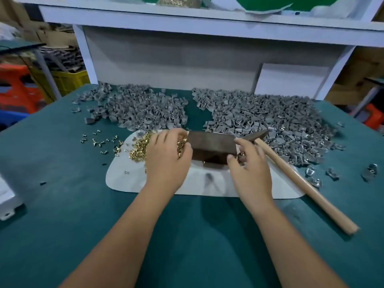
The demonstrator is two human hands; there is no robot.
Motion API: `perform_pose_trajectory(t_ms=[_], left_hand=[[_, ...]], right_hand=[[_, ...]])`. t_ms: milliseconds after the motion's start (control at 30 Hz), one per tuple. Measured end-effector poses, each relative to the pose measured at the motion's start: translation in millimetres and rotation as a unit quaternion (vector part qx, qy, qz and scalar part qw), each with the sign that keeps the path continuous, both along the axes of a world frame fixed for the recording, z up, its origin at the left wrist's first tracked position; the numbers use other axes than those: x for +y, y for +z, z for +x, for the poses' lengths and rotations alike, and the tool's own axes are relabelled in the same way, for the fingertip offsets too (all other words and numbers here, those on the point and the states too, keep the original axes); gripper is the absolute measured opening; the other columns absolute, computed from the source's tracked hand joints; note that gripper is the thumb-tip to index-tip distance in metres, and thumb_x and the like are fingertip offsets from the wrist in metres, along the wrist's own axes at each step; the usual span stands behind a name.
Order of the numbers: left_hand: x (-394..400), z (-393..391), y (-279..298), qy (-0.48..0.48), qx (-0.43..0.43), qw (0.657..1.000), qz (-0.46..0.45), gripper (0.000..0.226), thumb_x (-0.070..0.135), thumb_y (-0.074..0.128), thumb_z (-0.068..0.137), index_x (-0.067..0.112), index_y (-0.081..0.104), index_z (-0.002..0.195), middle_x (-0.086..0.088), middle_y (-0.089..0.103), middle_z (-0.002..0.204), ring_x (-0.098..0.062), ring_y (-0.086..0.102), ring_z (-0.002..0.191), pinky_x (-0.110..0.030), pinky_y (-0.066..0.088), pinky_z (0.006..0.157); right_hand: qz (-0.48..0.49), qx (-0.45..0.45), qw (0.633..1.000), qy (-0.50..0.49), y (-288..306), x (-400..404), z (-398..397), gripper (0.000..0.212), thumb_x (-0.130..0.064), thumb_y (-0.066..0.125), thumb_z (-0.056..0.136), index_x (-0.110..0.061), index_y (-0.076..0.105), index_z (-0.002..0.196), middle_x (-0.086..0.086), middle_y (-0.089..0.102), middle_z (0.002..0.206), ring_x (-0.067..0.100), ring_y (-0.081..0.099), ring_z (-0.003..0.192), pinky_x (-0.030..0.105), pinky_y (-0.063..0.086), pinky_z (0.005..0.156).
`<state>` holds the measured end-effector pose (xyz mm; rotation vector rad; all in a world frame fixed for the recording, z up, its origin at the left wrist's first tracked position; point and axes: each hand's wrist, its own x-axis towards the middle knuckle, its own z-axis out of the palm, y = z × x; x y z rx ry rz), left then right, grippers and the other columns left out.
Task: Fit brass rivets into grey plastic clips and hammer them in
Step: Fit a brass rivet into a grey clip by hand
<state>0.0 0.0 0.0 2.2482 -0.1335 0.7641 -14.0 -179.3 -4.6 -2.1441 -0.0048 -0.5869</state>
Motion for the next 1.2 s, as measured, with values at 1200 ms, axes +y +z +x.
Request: perform_pose_trajectory(t_ms=[1200], left_hand=[[11, 9, -12, -0.035, 0.056, 0.997, -0.029, 0.04, 0.022, 0.058, 0.094, 0.029, 0.057, 0.133, 0.025, 0.055, 0.101, -0.019, 0.039, 0.13, -0.049, 0.02, 0.114]], right_hand=[[0.239, 0.095, 0.964, -0.064, 1, 6, 55, 0.019, -0.02, 0.067, 0.087, -0.033, 0.06, 0.101, -0.008, 0.06, 0.102, 0.001, 0.053, 0.08, 0.025, 0.042, 0.075]])
